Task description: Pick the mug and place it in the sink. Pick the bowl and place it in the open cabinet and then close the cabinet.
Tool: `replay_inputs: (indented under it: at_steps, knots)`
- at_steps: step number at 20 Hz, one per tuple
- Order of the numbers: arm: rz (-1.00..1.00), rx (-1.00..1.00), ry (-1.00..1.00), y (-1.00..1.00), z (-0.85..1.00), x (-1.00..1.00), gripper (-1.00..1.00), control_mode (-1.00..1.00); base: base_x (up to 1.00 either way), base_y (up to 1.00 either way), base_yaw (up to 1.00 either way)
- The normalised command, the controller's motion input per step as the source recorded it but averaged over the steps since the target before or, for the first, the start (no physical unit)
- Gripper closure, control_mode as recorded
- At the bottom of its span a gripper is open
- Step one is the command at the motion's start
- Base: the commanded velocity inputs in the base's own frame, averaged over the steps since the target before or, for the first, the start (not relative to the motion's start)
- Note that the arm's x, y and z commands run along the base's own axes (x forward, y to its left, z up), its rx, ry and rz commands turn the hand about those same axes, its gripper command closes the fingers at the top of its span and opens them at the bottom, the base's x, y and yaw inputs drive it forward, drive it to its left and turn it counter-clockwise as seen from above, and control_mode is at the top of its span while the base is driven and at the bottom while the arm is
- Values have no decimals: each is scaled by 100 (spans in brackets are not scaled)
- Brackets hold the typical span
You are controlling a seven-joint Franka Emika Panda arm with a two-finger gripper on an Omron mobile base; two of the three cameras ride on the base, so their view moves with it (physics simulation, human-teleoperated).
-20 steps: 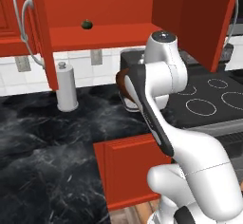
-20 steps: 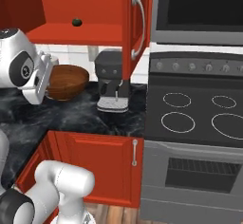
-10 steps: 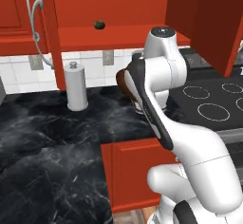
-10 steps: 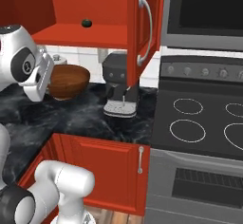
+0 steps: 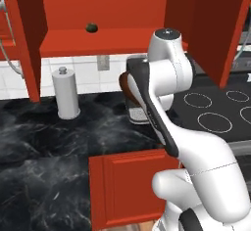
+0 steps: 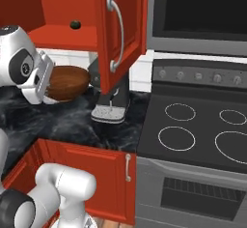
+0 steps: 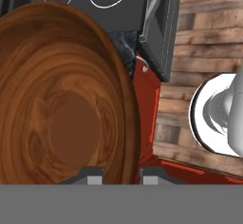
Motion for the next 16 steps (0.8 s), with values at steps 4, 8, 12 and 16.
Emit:
replay_inputs:
  at_steps: [4,8,12,16]
  knots:
    - [0,0,0,0,0,0,100,100,49,3,0]
    - [0,0,0,0,0,0,100,100,13,63,-2]
    - [0,0,0,0,0,0,100,100,-4,32,0]
    - [0,0,0,0,0,0,100,100,20,-2,0]
